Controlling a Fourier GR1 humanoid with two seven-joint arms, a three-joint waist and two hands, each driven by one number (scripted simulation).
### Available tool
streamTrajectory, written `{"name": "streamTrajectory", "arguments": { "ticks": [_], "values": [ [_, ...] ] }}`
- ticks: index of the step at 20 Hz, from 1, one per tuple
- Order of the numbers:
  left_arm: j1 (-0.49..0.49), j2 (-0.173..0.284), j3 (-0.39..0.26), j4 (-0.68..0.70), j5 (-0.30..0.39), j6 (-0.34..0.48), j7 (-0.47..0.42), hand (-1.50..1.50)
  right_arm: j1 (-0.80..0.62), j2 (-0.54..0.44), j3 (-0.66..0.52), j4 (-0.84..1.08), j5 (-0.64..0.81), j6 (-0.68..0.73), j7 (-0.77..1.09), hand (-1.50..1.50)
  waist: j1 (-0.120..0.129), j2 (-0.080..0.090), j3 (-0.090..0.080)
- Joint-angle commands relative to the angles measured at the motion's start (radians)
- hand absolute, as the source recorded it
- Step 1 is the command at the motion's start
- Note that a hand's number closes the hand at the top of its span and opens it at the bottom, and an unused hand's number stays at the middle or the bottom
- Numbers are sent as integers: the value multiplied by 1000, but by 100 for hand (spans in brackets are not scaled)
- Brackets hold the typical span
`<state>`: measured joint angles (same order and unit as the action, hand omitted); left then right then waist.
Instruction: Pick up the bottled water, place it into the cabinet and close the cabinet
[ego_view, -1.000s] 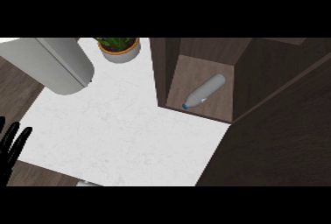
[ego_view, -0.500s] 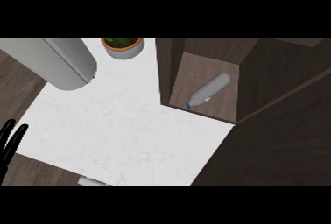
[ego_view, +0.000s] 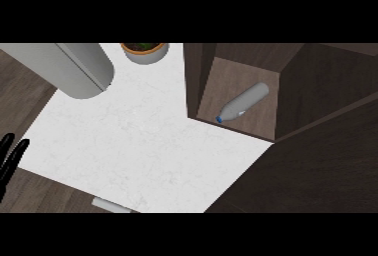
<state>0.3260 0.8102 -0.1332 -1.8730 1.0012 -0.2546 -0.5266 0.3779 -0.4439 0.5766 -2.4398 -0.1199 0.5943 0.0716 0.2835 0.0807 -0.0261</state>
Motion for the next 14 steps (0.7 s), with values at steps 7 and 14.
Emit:
{"name": "streamTrajectory", "arguments": {
  "ticks": [7,14],
  "values": [
    [-10,11,14,17,10,-12,9,-150,-193,79,-40,95,22,-78,185,150,3,-10,1],
    [-21,11,14,29,28,-21,21,-150,-380,166,-85,241,1,-122,294,150,-4,-14,7]
  ]
}}
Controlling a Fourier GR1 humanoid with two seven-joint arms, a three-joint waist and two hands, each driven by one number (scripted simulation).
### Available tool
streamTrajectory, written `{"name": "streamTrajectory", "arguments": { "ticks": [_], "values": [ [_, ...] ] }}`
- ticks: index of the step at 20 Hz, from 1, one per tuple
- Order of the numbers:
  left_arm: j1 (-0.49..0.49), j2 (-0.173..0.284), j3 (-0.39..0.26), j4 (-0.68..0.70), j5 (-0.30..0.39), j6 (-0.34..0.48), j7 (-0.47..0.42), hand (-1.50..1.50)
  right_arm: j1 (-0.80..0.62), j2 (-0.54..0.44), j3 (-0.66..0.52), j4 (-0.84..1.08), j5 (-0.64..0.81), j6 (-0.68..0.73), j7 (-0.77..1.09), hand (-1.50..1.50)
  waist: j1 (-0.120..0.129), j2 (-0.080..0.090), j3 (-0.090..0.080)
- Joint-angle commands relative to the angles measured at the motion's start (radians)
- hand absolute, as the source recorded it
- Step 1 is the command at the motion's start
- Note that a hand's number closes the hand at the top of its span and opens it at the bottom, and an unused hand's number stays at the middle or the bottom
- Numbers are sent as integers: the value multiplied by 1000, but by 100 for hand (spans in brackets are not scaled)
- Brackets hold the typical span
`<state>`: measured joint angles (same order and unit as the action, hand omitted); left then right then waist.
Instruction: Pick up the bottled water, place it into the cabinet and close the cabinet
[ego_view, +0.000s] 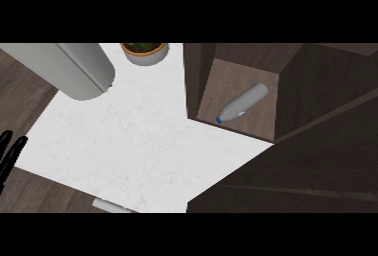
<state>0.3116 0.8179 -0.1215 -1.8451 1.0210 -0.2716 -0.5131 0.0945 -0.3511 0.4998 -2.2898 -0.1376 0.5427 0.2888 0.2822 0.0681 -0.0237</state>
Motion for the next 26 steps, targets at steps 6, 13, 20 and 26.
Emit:
{"name": "streamTrajectory", "arguments": {
  "ticks": [6,13,20,26],
  "values": [
    [-16,-2,9,26,17,-7,7,-150,-281,175,-29,269,-15,-113,184,150,-19,-10,8],
    [6,-1,18,54,28,-22,9,-150,-543,326,-151,492,60,-264,246,150,-43,-26,13],
    [30,-12,25,72,26,-51,-10,-150,-817,350,-283,778,92,-494,235,150,-47,-26,17],
    [16,-15,35,85,29,-54,-9,-150,-972,351,-348,964,52,-650,188,-150,-80,-24,20]
  ]
}}
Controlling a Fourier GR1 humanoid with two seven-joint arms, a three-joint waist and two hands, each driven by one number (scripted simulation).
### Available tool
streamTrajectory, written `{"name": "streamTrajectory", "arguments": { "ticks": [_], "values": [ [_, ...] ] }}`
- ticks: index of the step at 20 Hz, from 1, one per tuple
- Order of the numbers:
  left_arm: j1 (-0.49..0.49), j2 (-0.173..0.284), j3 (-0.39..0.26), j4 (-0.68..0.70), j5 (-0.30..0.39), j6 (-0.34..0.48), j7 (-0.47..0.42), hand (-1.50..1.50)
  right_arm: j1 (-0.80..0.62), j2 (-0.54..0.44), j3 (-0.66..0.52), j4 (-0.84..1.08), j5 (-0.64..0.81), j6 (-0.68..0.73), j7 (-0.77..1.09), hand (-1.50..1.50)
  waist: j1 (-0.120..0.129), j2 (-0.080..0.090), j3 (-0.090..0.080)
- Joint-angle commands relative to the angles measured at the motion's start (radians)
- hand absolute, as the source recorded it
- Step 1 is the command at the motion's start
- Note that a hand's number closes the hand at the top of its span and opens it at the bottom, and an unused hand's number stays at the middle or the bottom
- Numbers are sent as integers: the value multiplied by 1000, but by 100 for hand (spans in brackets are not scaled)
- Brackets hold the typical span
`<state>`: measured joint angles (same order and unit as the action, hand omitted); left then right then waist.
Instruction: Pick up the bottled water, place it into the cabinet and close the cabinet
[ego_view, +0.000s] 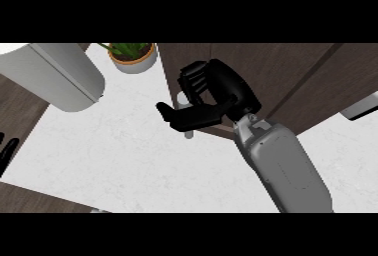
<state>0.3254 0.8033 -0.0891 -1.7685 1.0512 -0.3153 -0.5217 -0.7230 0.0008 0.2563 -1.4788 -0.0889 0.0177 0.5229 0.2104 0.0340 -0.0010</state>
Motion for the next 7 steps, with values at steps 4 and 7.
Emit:
{"name": "streamTrajectory", "arguments": {
  "ticks": [4,7],
  "values": [
    [17,-2,11,8,11,-19,-3,-150,-205,-1,-126,198,-50,-184,-34,-150,-6,8,-2],
    [17,-9,16,22,9,-24,-10,-150,-219,-1,-93,246,-85,-220,-66,-150,-17,8,-2]
  ]
}}
